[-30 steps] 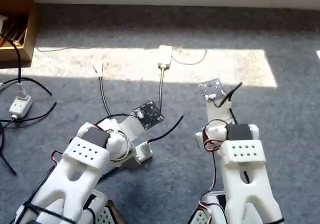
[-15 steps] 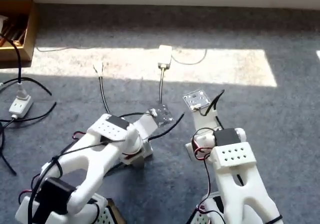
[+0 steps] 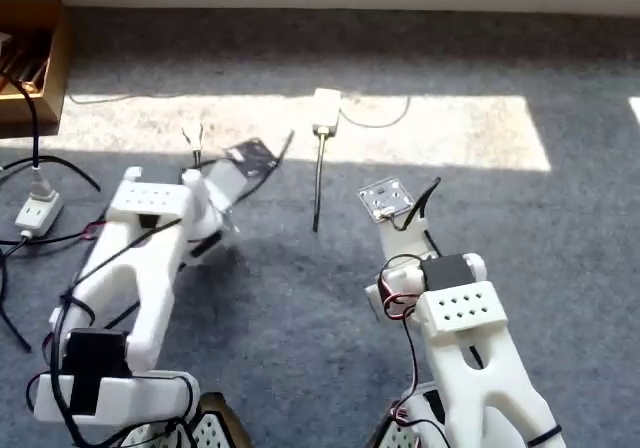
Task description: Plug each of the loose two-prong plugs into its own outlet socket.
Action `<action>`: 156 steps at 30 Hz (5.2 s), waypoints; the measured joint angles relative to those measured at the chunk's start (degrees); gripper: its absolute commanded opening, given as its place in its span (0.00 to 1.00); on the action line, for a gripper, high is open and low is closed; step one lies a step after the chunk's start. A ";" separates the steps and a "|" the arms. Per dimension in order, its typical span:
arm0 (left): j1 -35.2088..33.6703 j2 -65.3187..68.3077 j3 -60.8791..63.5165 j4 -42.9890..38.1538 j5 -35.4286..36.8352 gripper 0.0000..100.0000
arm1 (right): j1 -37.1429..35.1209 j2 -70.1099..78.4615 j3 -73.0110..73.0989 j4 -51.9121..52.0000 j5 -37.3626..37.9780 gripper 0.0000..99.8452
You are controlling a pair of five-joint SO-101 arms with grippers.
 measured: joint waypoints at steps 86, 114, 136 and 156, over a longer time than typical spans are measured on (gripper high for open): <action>17.32 47.82 -62.59 -6.77 28.13 0.32 | 9.67 0.00 10.20 -17.76 -6.95 0.31; 21.89 57.05 -69.63 30.15 15.91 0.00 | 7.03 0.00 10.55 -17.85 -6.95 0.31; 7.56 3.96 -1.93 32.97 -17.05 0.00 | 7.03 0.00 13.89 -22.33 -6.95 0.31; 5.27 -1.32 -7.30 23.47 -5.54 0.01 | 7.03 0.00 13.89 -22.33 -6.95 0.31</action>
